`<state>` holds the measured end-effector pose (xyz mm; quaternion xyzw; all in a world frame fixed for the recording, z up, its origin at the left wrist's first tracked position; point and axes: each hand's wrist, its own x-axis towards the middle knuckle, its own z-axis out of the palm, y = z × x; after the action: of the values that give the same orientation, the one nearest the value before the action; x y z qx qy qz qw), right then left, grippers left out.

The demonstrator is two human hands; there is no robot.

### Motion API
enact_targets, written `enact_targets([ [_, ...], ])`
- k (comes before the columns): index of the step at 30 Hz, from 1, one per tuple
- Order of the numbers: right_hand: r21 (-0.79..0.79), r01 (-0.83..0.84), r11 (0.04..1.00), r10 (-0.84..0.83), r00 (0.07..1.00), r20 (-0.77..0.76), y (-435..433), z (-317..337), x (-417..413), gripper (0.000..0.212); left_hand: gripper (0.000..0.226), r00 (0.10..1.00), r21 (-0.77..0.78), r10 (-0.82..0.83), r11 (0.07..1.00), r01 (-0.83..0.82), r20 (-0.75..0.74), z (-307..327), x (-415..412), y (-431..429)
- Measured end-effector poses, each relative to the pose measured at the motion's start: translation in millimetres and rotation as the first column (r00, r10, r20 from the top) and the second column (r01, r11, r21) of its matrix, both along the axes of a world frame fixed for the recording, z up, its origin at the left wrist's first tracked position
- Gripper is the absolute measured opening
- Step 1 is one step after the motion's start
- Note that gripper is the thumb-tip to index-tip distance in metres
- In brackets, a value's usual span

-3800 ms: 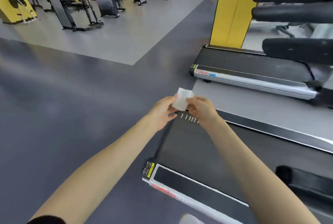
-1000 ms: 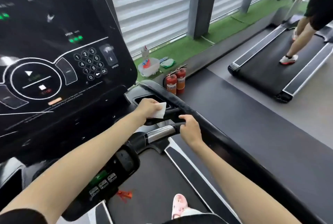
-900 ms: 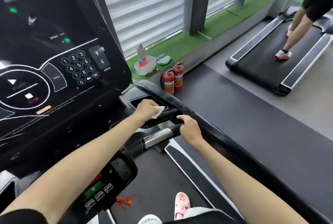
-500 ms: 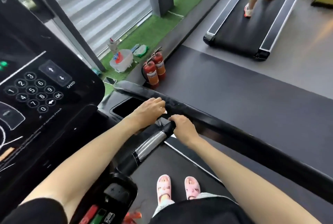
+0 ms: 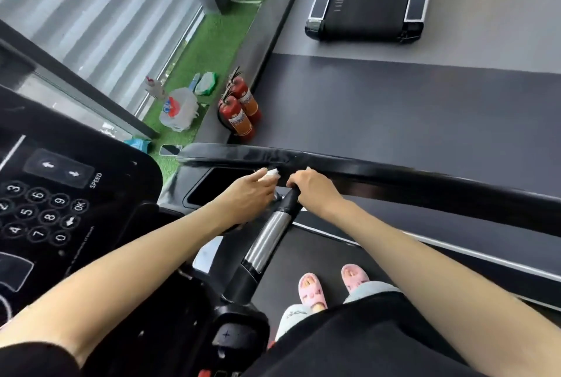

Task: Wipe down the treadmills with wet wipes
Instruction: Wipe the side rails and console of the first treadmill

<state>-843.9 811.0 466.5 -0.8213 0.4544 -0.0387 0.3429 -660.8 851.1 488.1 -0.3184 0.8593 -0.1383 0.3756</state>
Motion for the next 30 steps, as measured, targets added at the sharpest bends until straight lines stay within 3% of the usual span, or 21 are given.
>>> enact_targets([
  [3, 0.02, 0.018, 1.0, -0.019, 1.0, 0.017, -1, -1, 0, 0.039, 0.033, 0.996, 0.097, -0.083, 0.992, 0.081, 0.016, 5, 8, 19],
  [6, 0.033, 0.032, 0.999, -0.033, 0.999, 0.02, -1, -3, 2, 0.037, 0.039, 0.992, 0.068, -0.122, 0.99, 0.122, -0.01, 1, 10, 8],
  [9, 0.048, 0.013, 0.999, -0.013, 1.0, -0.004, -3, -1, 2, 0.038, 0.046, 0.999, 0.04, -0.045, 0.998, 0.044, 0.019, 1, -4, -8],
  [13, 0.069, -0.006, 0.998, 0.007, 1.0, -0.02, -7, 1, 1, 0.035, 0.046, 0.992, 0.067, -0.123, 0.99, 0.122, 0.013, -4, -4, 9],
  [21, 0.045, -0.056, 0.997, 0.058, 0.997, -0.05, -9, 1, -3, 0.033, 0.048, 0.972, -0.124, -0.05, 0.989, 0.08, 0.23, -11, -21, -12],
  [24, 0.055, -0.073, 0.996, 0.074, 0.997, -0.028, -12, 2, -4, 0.033, 0.043, 0.947, -0.06, -0.118, 0.988, 0.142, 0.299, -12, -16, 8],
  [27, 0.05, -0.07, 0.996, 0.07, 0.997, -0.012, -12, -1, -5, 0.032, 0.041, 0.954, 0.013, -0.074, 0.997, 0.073, 0.292, 1, -17, 12],
  [30, 0.046, -0.077, 0.996, 0.078, 0.997, -0.012, -11, 0, -6, 0.035, 0.049, 0.98, -0.031, 0.036, 0.999, -0.03, 0.197, -6, -23, -8],
])
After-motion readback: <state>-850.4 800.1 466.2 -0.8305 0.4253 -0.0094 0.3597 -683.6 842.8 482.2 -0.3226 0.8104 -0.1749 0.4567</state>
